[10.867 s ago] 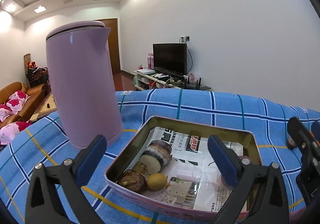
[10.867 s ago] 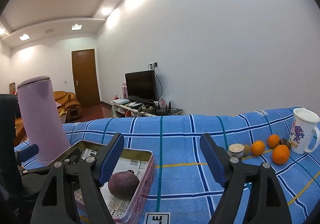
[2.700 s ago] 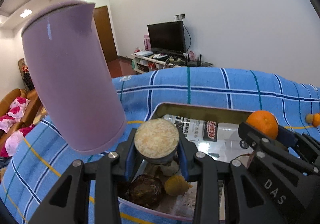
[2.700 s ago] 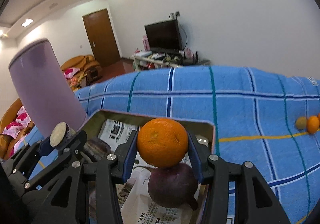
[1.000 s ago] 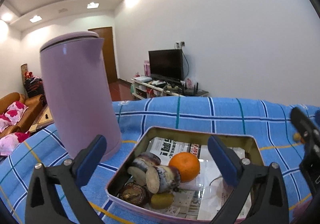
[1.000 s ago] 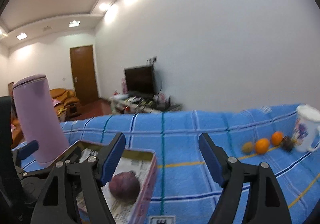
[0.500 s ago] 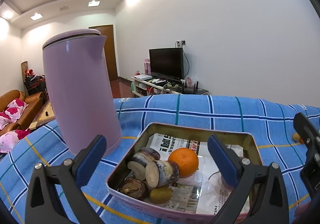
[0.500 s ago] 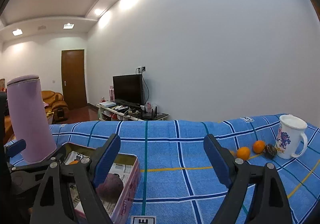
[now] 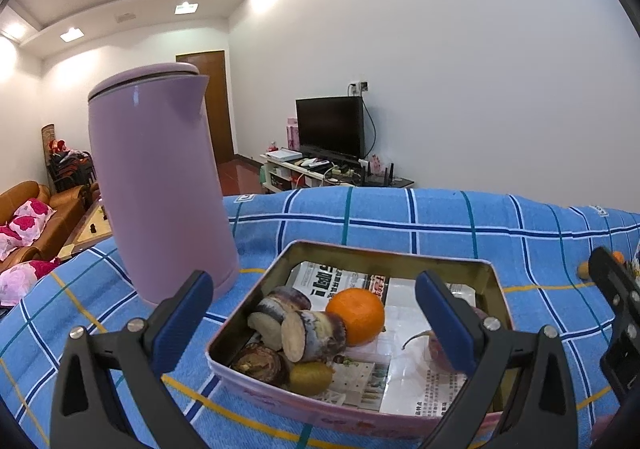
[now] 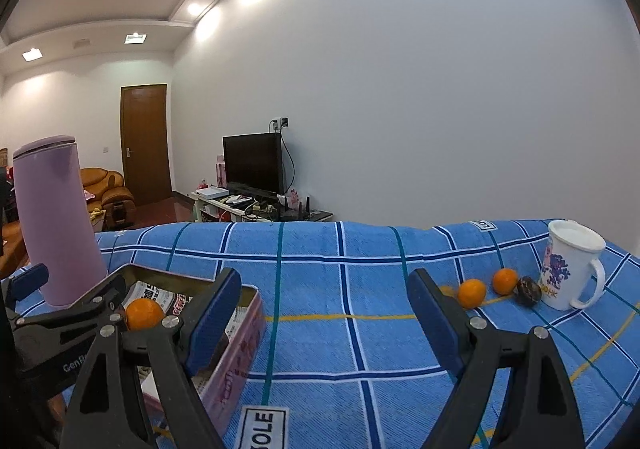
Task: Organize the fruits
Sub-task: 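Withdraw both tools from the tin toward the remaining fruits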
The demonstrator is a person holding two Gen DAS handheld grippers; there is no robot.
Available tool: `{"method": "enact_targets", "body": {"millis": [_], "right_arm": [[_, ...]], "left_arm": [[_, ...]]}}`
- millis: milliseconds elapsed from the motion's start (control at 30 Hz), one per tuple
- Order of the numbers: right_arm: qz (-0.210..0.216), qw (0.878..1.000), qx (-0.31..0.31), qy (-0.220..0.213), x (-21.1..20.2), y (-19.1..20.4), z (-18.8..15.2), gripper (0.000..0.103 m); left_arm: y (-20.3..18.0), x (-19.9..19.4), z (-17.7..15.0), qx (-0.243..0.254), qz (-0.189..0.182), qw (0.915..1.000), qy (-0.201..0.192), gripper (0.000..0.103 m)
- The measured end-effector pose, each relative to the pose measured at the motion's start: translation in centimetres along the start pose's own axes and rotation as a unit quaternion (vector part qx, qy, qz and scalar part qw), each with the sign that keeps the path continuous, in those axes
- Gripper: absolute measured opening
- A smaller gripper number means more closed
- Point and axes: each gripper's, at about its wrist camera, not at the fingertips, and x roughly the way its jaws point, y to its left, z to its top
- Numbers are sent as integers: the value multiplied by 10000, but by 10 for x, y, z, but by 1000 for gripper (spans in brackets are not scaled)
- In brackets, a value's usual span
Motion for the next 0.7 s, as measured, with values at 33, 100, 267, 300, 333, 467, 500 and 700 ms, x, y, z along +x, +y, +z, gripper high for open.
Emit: {"method": "enact_targets", "body": {"millis": [33, 100, 267, 300, 333, 467, 500, 700], "right_arm": [[-7, 10000, -18, 6, 0, 0, 1, 86], [-10, 10000, -67, 28, -2, 1, 1, 86], [33, 9998, -150, 138, -4, -3, -2, 86], [36, 9997, -158, 182, -4, -5, -2, 86], [38, 9996, -163, 219, -4, -7, -3, 86], [1, 9993, -162, 347, -5, -18, -4, 86], [-18, 9992, -164, 367, -5, -20, -5, 86], [-102, 9979, -104, 626, -4, -43, -6, 86]], "left_arm": [[0, -1, 0, -20, 4, 10000, -9, 103], [1, -2, -1, -56, 15, 10000, -11, 103], [-3, -6, -2, -58, -19, 10000, 11, 103], [-4, -7, -3, -57, -37, 10000, 22, 103], [-6, -9, -3, -57, -59, 10000, 41, 103], [-15, -15, -6, 24, -114, 9999, 55, 103], [-17, -17, -6, 58, -120, 9999, 55, 103], [-37, -29, -11, 262, -317, 9991, 95, 103]]}}
